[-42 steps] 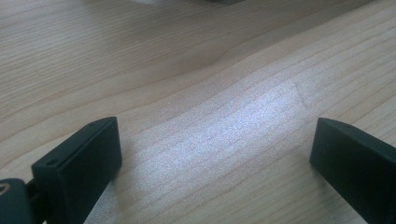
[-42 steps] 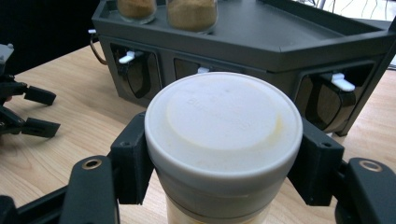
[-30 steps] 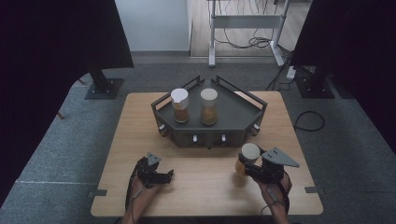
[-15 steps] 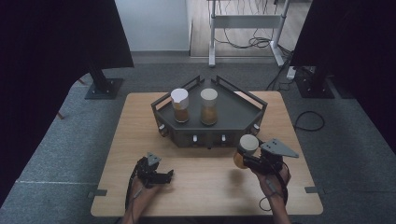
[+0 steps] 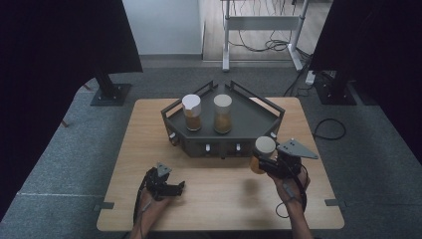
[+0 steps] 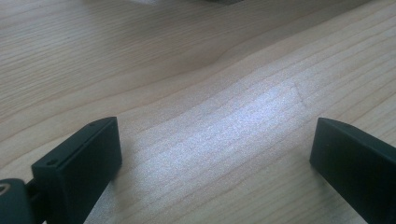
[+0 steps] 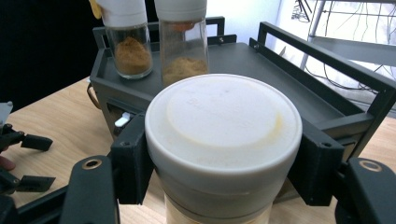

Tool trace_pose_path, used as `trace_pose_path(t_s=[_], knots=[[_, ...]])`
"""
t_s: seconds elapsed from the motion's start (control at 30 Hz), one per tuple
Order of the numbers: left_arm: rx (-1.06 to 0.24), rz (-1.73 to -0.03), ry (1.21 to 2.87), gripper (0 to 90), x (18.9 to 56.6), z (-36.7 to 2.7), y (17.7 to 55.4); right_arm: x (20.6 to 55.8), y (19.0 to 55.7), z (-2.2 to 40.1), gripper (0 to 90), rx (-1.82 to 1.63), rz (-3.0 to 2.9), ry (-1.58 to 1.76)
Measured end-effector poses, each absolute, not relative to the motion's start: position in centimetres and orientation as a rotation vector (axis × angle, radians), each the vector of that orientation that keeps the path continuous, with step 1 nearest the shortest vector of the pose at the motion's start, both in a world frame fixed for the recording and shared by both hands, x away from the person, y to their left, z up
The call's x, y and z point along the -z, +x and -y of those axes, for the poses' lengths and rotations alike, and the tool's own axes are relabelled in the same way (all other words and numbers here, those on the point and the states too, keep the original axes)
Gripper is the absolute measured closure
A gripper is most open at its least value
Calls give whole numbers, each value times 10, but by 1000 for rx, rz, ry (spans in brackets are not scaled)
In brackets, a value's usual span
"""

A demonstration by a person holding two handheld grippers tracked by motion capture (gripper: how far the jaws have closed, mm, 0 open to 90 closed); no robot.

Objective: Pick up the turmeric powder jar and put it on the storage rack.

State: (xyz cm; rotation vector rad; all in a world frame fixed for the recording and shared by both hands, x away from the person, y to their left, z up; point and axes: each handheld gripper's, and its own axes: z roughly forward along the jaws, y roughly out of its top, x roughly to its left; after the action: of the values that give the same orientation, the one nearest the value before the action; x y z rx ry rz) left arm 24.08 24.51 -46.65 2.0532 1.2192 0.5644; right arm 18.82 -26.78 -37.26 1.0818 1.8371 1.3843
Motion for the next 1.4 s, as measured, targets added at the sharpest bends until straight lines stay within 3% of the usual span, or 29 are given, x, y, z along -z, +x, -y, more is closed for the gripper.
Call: trace_pose_path(t_s=[1.4], knots=[[-563,-1215,2055,16,466,-245,241,329,223,261,332,-1380,-1790,1054]])
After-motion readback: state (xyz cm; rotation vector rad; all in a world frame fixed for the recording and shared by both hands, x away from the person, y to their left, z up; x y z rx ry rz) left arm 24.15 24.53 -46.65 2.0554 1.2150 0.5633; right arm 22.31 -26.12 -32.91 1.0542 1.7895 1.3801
